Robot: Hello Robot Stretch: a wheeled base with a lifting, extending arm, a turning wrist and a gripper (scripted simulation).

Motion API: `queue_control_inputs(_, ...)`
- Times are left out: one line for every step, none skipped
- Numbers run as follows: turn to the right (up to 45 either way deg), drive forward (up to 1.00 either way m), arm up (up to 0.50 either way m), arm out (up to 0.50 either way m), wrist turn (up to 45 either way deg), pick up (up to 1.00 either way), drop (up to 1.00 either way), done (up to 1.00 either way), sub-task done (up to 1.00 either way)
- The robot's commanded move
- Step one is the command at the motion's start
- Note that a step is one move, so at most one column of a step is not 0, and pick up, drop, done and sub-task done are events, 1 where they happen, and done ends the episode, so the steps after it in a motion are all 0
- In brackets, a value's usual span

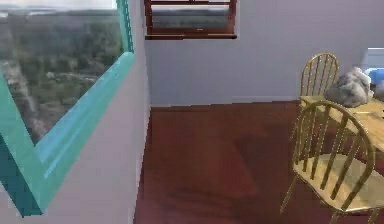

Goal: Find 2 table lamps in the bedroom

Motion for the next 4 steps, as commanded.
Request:
queue_control_inputs(42.0, 0.00, 0.00, 0.00, 0.0, 0.00, 0.00, 0.00, 0.00)
queue_control_inputs(0.0, 0.25, 0.00, 0.00, 0.0, 0.00, 0.00, 0.00, 0.00)
queue_control_inputs(30.0, 0.00, 0.00, 0.00, 0.0, 0.00, 0.00, 0.00, 0.00)
queue_control_inputs(0.0, 0.70, 0.00, 0.00, 0.0, 0.00, 0.00, 0.00, 0.00)
